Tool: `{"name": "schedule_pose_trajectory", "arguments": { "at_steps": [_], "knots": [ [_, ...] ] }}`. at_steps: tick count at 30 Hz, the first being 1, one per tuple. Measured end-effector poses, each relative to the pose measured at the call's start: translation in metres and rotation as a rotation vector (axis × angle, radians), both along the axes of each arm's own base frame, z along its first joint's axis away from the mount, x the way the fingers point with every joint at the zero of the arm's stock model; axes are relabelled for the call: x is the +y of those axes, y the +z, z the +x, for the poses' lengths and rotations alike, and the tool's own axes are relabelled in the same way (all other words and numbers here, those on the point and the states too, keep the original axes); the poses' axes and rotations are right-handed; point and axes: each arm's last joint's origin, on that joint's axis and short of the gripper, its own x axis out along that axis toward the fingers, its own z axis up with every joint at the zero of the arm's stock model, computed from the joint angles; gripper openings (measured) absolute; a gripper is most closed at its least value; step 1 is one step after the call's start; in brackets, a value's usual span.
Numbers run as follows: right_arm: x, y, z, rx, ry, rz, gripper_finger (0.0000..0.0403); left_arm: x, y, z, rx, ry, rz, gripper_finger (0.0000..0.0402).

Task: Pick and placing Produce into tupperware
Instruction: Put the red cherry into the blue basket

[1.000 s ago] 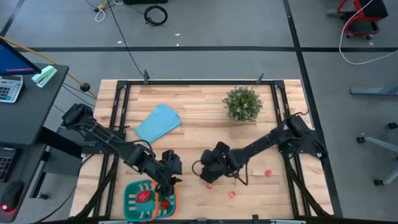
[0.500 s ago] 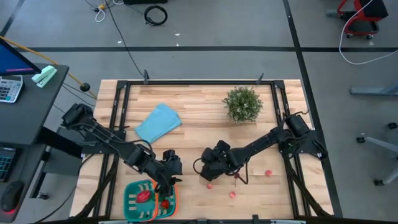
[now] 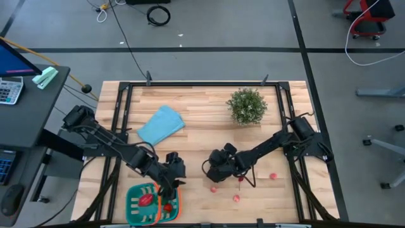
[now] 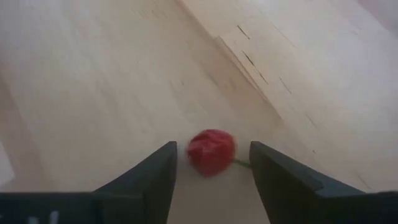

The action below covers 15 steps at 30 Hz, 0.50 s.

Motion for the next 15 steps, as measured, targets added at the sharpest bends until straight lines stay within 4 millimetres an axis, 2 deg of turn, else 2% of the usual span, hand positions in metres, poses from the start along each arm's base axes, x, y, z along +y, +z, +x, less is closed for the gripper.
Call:
{"name": "schedule_pose_trajectory", "arguments": {
  "at_steps": [5,10,13,15],
  "knots": [
    [-0.002,-0.005,-0.004,-0.003,-0.003,-0.009,0.0164,0.0,0.0,0.0,0.0,0.0,0.0,0.0114],
    [0.0,-0.003,0.0,-0.047,0.024,-0.011,0.007,0.0,0.001,0.001,-0.011,0.002,-0.007,0.0107],
    [0.001,-0.001,0.005,-0.096,0.045,-0.008,0.002,0.001,0.009,0.0,-0.055,0.003,-0.035,0.0099],
    [0.003,0.005,0.011,-0.13,0.055,0.002,0.0015,0.003,0.021,-0.004,-0.106,0.003,-0.066,0.0092]
  ]
}}
